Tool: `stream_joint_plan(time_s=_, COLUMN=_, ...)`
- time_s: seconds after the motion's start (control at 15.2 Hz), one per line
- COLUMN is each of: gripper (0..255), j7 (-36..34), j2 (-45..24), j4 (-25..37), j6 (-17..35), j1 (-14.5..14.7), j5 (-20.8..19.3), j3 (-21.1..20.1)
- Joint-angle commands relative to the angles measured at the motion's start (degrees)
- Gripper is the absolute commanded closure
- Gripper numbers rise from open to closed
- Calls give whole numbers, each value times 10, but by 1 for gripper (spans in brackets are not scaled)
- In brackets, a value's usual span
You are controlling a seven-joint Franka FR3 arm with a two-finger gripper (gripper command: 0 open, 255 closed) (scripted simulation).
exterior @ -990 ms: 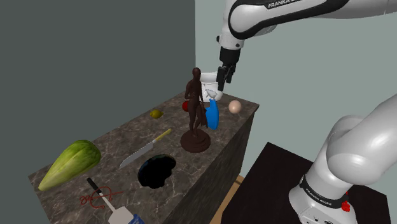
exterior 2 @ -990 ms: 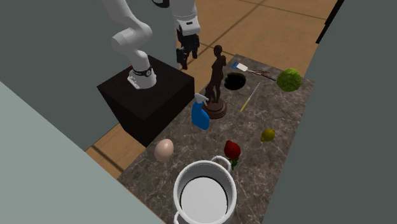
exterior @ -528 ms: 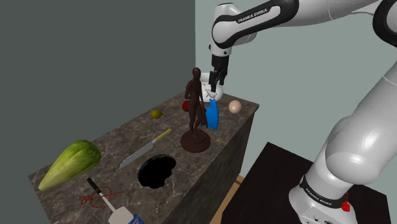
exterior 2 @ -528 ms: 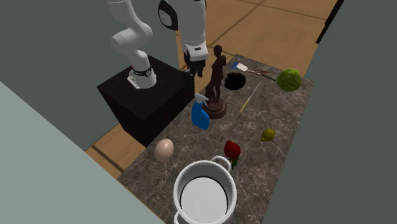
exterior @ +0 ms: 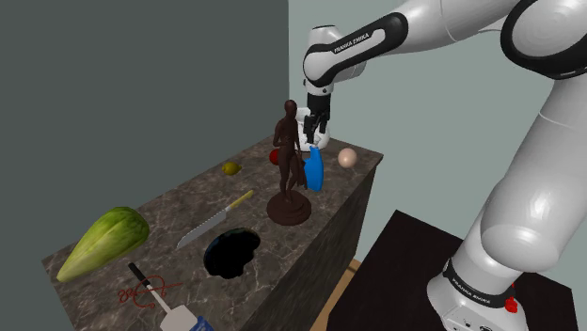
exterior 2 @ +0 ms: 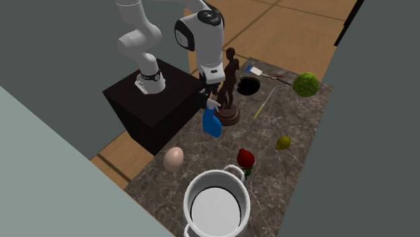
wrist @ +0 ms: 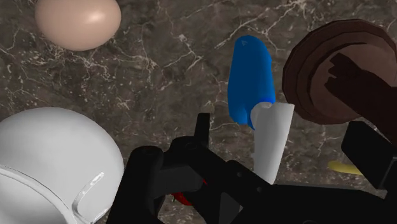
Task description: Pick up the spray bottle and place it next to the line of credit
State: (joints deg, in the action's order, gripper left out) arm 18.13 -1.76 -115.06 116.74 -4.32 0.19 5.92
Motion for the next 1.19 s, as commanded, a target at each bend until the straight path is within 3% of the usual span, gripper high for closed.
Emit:
stream_joint_plan(time_s=0.0, gripper=0, j7=0, j2=-4, j4=-10, j6=14, j1=0, j5=1, j3=0)
stream_joint_plan(time_s=0.59, gripper=0, j7=1, j2=-9, j4=-17, j6=26, j1=0, j5=1, j3=0)
stream_joint_plan(time_s=0.66, gripper=255, j7=1, j2=-9, j4=-17, j6=26, j1=0, j5=1, j3=0)
stream_joint_plan(time_s=1.12, gripper=255, j7=1, j2=-9, j4=-17, j6=26, j1=0, j5=1, j3=0)
